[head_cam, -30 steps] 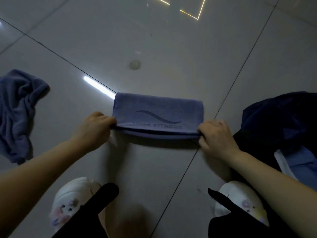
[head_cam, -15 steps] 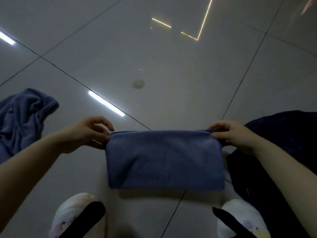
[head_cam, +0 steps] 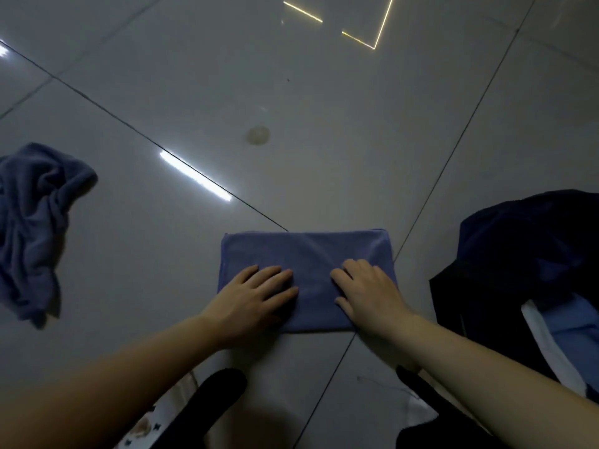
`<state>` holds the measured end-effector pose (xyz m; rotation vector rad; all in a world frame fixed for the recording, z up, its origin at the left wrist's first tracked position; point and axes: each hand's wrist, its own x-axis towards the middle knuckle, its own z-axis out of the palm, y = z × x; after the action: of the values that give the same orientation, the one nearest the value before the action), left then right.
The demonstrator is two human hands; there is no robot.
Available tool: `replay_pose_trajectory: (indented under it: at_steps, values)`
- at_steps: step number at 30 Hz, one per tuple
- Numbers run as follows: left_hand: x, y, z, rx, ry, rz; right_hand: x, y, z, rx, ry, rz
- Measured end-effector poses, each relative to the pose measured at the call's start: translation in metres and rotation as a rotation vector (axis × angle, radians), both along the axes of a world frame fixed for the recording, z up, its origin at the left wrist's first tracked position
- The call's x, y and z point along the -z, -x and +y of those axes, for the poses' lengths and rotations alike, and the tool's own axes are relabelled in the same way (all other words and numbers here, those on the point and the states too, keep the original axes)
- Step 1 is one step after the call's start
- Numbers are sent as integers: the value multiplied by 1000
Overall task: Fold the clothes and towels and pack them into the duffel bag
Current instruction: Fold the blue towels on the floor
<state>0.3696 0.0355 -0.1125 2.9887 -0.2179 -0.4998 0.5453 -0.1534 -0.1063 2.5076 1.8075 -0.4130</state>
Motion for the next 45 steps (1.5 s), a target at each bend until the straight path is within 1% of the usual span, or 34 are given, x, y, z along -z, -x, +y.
replay_pose_trajectory:
  at_steps: [3,6,9,11,12,14,16,17,20,23,26,30,32,35,37,41,43,44,45]
  values:
    - [0,19,3,65,54,-123,10,4,-12,-59,-74,-3]
    - [3,28,4,65,99,-160,16,5,-16,-97,-91,-28]
    - [3,20,4,98,134,-225,6,5,-12,-98,-72,-31]
    - [4,9,6,72,115,-270,1,5,-10,-74,-55,-31]
    - [4,2,7,31,106,-273,-2,5,-6,-45,-34,-17]
    - [4,-12,8,-20,48,-198,-9,-1,-1,-11,136,67]
    - [12,-20,8,1,-32,-101,-9,-11,-3,40,319,172]
    - [18,-20,10,21,-52,-79,-6,-15,-6,53,373,166]
    - [28,-13,14,10,-62,-50,5,-20,-22,73,374,137]
    - [29,-8,14,13,-83,-39,12,-22,-33,44,349,106]
    - [24,-9,14,44,-62,-102,8,-25,-30,37,335,115]
    - [26,5,6,119,-18,-160,1,-25,-16,58,254,130]
    - [31,14,2,90,-12,-146,5,-28,-15,14,289,114]
    - [30,13,3,83,-9,-75,10,-37,-20,-12,323,136]
    - [24,10,4,85,-3,-42,10,-40,-20,-9,300,137]
    - [22,5,21,160,-50,-49,7,-39,-11,-10,267,31]
    - [18,3,29,114,-30,-94,-1,-43,-5,17,336,48]
    - [17,6,32,50,5,-151,-7,-46,0,26,372,55]
    - [17,10,32,-62,57,-212,-14,-46,8,36,378,56]
